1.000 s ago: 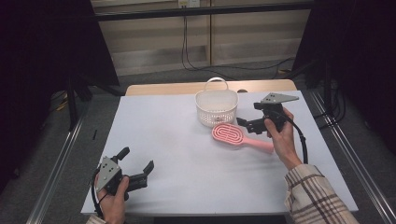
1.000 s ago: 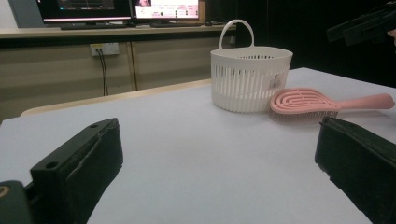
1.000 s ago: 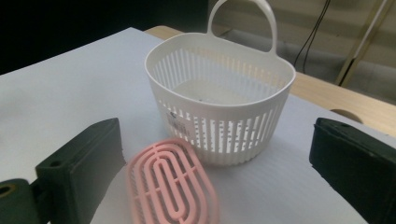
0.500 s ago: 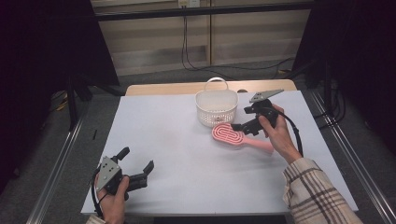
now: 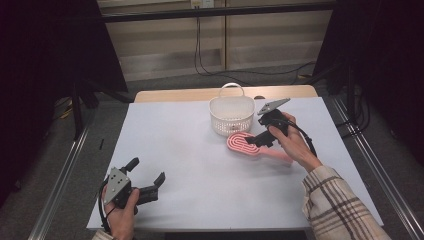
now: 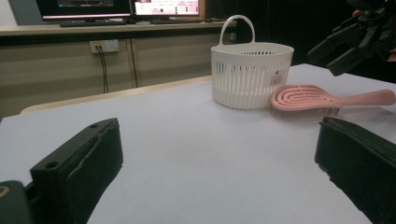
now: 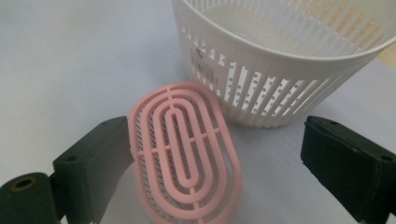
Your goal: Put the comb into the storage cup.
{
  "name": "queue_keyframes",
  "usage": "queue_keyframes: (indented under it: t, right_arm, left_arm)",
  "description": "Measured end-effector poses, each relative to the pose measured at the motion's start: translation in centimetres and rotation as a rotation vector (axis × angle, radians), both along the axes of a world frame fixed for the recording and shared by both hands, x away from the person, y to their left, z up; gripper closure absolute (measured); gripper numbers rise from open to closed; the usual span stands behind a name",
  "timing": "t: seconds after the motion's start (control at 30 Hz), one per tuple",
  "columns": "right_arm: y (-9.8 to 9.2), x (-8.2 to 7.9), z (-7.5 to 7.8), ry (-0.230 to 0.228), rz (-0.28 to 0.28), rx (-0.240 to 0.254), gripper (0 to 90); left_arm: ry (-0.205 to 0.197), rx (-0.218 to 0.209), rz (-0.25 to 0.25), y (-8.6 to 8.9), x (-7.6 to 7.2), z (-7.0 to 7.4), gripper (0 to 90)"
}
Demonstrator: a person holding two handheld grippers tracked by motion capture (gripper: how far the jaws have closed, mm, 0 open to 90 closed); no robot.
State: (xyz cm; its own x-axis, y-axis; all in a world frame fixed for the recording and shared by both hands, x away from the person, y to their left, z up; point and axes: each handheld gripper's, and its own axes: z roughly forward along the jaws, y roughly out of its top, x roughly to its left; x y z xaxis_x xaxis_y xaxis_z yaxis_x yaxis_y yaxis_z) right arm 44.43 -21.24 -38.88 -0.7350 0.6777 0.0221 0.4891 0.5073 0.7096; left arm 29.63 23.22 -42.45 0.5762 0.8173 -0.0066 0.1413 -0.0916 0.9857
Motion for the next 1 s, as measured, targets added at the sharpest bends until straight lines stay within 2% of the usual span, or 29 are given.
queue_keyframes:
  t: [0.07, 0.17, 0.37, 0.47, 0.6, 0.8, 1.0]
  right_arm:
    - [0.1, 0.1, 0.0, 0.007, 0.009, -0.005, 7.6]
    - [0.3, 0.3, -0.2, 0.053, 0.040, -0.017, 4.5]
    - [0.5, 0.8, -0.2, 0.066, 0.065, -0.060, 5.3]
    - [0.7, 1.1, -0.1, 0.082, 0.103, -0.095, 4.5]
    - [1.0, 1.2, -0.3, 0.097, 0.123, -0.108, 4.9]
    - [1.5, 1.4, -0.6, 0.110, 0.158, -0.154, 6.1]
    - [2.1, 1.4, -0.8, 0.155, 0.189, -0.183, 7.7]
  left_arm:
    - [-0.003, 0.008, 0.000, 0.0, 0.0, 0.0, 1.1]
    - [0.002, 0.007, -0.007, 0.0, 0.0, 0.0, 1.1]
    - [0.000, 0.009, -0.007, 0.0, 0.0, 0.0, 1.2]
    - [0.000, 0.014, -0.009, 0.0, 0.0, 0.0, 1.1]
    - [0.000, 0.013, -0.010, 0.0, 0.0, 0.0, 1.1]
    - [0.002, 0.013, -0.013, 0.0, 0.0, 0.0, 1.1]
    - [0.003, 0.012, -0.016, 0.0, 0.0, -0.1, 1.1]
